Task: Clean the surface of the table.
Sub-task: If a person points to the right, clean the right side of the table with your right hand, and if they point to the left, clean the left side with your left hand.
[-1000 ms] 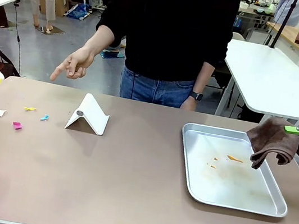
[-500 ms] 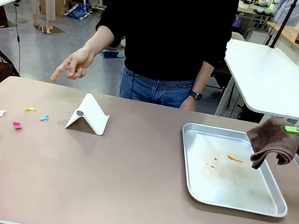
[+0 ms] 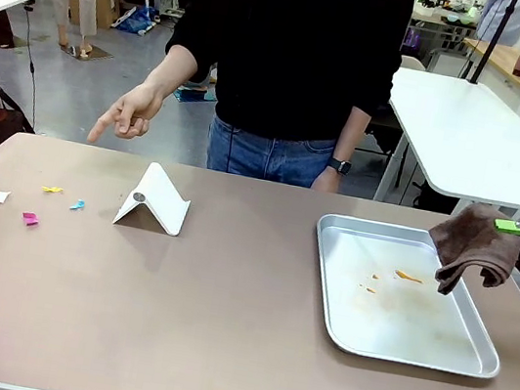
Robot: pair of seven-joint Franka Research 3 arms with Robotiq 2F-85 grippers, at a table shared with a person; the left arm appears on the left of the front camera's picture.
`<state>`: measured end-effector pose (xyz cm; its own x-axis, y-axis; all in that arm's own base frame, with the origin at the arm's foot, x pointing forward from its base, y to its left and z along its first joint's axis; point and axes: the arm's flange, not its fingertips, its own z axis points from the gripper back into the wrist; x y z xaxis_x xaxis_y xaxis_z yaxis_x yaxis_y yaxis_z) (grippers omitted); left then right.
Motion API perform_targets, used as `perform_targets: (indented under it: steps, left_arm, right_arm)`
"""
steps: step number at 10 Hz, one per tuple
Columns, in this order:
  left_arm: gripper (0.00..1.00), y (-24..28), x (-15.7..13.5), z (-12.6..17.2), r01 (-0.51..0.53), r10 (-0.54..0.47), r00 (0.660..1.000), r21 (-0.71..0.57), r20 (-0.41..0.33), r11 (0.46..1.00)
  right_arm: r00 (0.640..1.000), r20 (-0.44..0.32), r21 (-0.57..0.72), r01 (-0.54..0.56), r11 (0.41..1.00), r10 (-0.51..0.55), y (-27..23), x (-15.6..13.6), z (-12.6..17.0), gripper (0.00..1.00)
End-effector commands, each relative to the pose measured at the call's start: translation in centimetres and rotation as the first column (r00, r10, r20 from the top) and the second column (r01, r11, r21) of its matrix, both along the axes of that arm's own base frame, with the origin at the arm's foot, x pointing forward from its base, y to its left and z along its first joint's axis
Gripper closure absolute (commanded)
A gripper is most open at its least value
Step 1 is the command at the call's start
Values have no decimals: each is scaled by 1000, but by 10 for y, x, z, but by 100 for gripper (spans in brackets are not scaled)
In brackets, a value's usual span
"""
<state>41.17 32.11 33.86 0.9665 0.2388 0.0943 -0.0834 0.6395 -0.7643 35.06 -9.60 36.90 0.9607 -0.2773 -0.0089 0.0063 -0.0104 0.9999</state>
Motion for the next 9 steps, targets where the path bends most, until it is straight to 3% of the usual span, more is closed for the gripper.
perform_targets:
  steps: [1, 9]
  left_arm:
    - [78, 0, 5, 0, -6, 7, 998, 18, -54, 1000]
    - [78, -20, 24, -19, -27, 29, 996, 25, -85, 999]
  right_arm:
    - [1000, -13, 19, -4, 1000, 4, -2, -2, 4, 100]
    - [1000, -13, 19, -4, 1000, 4, -2, -2, 4, 100]
